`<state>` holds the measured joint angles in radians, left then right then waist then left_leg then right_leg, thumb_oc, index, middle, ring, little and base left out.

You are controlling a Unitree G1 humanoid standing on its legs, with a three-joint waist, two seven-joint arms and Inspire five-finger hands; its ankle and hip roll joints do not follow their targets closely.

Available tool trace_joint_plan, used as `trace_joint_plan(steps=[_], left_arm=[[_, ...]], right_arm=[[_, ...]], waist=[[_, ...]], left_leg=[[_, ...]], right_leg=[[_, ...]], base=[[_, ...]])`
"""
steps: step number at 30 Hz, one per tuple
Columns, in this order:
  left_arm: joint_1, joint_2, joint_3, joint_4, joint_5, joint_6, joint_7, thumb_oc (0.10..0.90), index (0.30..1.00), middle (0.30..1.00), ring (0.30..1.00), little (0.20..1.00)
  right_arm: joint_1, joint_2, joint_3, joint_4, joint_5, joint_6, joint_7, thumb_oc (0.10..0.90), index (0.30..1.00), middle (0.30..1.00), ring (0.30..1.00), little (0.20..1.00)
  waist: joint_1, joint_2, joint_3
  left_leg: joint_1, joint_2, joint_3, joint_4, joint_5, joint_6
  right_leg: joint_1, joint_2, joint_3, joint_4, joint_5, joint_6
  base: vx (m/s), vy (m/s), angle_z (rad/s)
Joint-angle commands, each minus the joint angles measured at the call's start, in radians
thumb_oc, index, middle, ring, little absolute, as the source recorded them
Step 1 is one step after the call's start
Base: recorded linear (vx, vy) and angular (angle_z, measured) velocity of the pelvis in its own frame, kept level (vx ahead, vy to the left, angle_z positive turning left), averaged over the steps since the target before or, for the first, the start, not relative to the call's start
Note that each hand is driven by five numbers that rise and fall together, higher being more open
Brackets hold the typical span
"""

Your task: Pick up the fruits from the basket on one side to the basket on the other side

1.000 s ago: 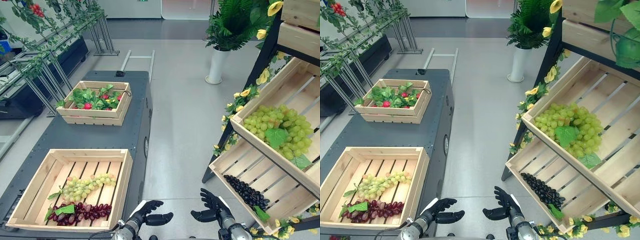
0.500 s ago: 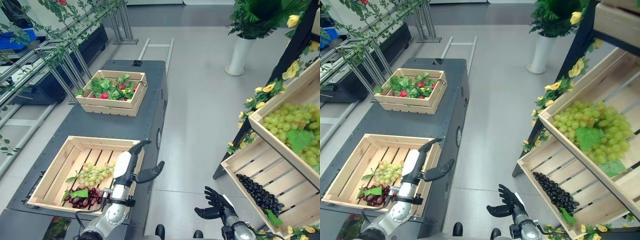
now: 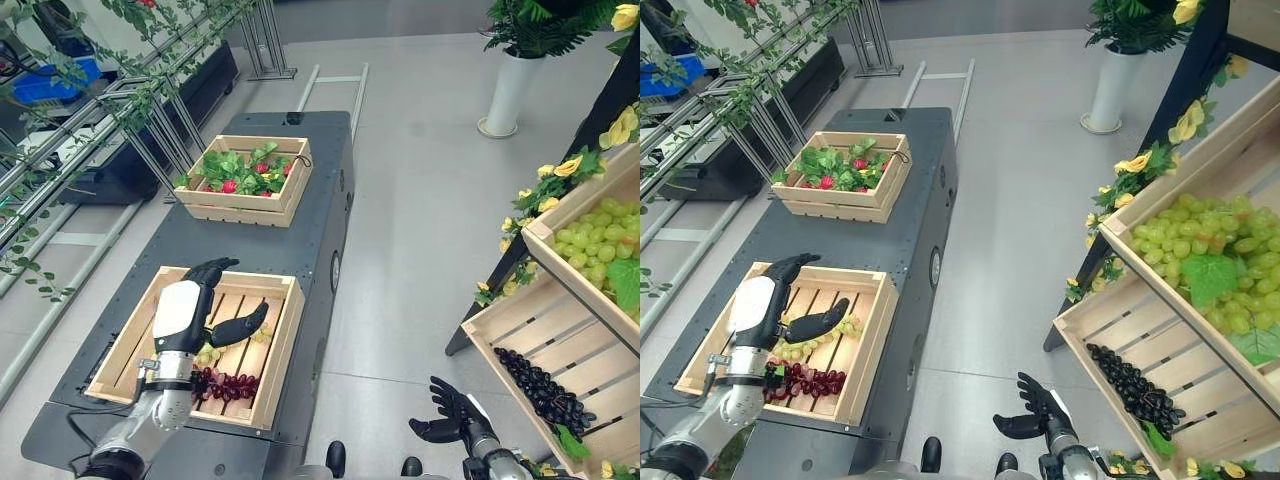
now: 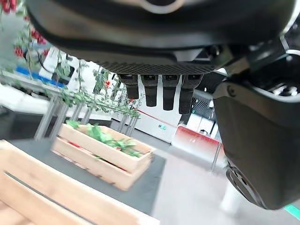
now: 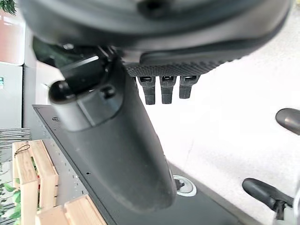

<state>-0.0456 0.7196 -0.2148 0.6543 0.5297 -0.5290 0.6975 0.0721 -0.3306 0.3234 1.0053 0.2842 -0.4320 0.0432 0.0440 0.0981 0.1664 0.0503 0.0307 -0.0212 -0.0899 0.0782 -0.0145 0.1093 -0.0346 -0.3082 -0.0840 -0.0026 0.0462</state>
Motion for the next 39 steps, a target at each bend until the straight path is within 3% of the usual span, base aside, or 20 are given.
trace_joint_plan(steps=[1, 5, 8, 19, 29, 30, 39], left_arm=[[-0.146, 0.106, 0.094, -0.013, -0.014, 0.006, 0.035, 0.8, 0.9, 0.9, 0.9, 0.9], [-0.2, 0.166, 0.098, 0.041, -0.06, 0.019, 0.063, 0.8, 0.9, 0.9, 0.9, 0.9], [-0.215, 0.177, 0.093, 0.048, -0.044, 0.029, 0.08, 0.8, 0.9, 0.9, 0.9, 0.9], [-0.316, 0.235, 0.054, 0.037, -0.12, 0.085, 0.041, 0.8, 0.9, 0.9, 0.9, 0.9], [-0.425, 0.343, -0.014, 0.091, -0.039, 0.139, -0.036, 0.8, 0.9, 0.9, 0.9, 0.9], [-0.452, 0.379, -0.066, 0.085, 0.036, 0.159, -0.064, 0.8, 0.9, 0.9, 0.9, 0.9], [-0.531, 0.528, -0.22, 0.022, 0.132, 0.17, -0.214, 0.8, 0.9, 0.9, 0.9, 0.9]], right_arm=[[-0.071, -0.01, 0.002, -0.105, 0.047, -0.083, -0.007, 0.8, 0.9, 0.9, 0.9, 0.9], [-0.125, -0.038, 0.009, -0.13, 0.103, -0.096, -0.008, 0.8, 0.9, 0.9, 0.9, 0.9], [-0.151, -0.043, 0.009, -0.13, 0.107, -0.098, -0.01, 0.8, 0.9, 0.9, 0.9, 0.9], [-0.195, -0.083, 0.023, -0.15, 0.074, -0.077, -0.021, 0.8, 0.9, 0.9, 0.9, 0.9], [-0.237, -0.117, 0.039, -0.176, 0.077, -0.071, -0.007, 0.8, 0.9, 0.9, 0.9, 0.9], [-0.248, -0.128, 0.041, -0.179, 0.08, -0.063, 0.0, 0.8, 0.9, 0.9, 0.9, 0.9], [-0.27, -0.175, 0.033, -0.168, 0.074, -0.048, 0.012, 0.8, 0.9, 0.9, 0.9, 0.9]], waist=[[0.011, -0.051, 0.064], [0.026, -0.064, 0.165], [0.035, -0.072, 0.208], [0.05, -0.092, 0.305], [0.051, -0.113, 0.353], [0.051, -0.114, 0.354], [0.045, -0.103, 0.354]], left_leg=[[-0.016, -0.07, 0.086, 0.145, -0.148, 0.028], [-0.127, -0.063, 0.107, 0.351, -0.204, 0.026], [-0.194, -0.051, 0.123, 0.463, -0.245, 0.034], [-0.409, -0.047, 0.156, 0.754, -0.353, 0.066], [-0.496, -0.03, 0.16, 0.813, -0.363, 0.073], [-0.509, -0.027, 0.159, 0.817, -0.365, 0.072], [-0.554, -0.021, 0.157, 0.82, -0.357, 0.072]], right_leg=[[-0.078, -0.065, 0.015, 0.255, -0.14, -0.005], [-0.172, -0.1, -0.001, 0.455, -0.199, -0.015], [-0.222, -0.13, -0.014, 0.581, -0.235, -0.023], [-0.42, -0.199, 0.0, 0.911, -0.328, -0.037], [-0.519, -0.202, 0.019, 0.965, -0.318, -0.024], [-0.535, -0.201, 0.019, 0.963, -0.313, -0.02], [-0.587, -0.2, 0.023, 0.955, -0.297, -0.014]], base=[[-0.13, 0.059, 0.09], [-0.14, 0.067, 0.26], [-0.1, 0.094, 0.15], [-0.06, 0.1, 0.07], [-0.04, 0.044, 0.04], [0.0, 0.0, 0.0], [-0.01, 0.009, 0.03]])
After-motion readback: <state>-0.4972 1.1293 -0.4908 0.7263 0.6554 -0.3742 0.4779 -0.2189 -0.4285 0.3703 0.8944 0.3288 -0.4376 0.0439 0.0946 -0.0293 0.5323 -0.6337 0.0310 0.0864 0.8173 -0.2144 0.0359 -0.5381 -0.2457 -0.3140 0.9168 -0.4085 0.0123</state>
